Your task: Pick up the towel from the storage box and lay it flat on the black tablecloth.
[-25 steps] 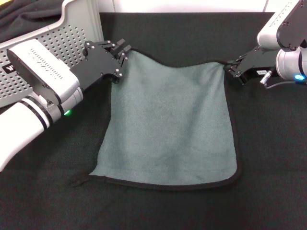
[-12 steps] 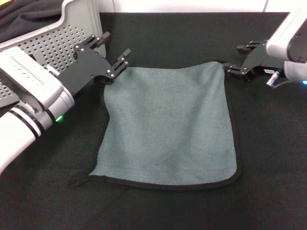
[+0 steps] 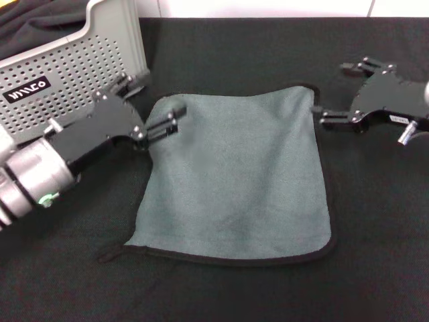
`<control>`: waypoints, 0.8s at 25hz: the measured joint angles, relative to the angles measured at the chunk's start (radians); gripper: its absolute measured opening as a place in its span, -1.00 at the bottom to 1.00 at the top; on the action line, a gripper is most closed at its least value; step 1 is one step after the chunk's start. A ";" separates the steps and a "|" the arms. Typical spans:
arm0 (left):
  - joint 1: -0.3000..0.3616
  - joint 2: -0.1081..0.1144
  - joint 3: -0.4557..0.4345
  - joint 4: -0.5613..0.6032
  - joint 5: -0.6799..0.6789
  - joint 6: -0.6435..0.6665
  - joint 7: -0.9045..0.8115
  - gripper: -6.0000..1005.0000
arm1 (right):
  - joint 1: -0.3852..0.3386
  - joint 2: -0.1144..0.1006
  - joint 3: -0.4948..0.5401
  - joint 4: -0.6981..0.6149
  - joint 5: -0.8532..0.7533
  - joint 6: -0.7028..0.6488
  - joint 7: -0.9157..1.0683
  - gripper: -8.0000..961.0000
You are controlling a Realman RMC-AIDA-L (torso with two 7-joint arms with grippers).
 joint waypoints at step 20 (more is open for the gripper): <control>-0.007 0.092 -0.041 0.320 0.338 0.535 -0.526 0.73 | 0.048 -0.004 0.411 0.130 0.397 -1.075 -0.300 0.84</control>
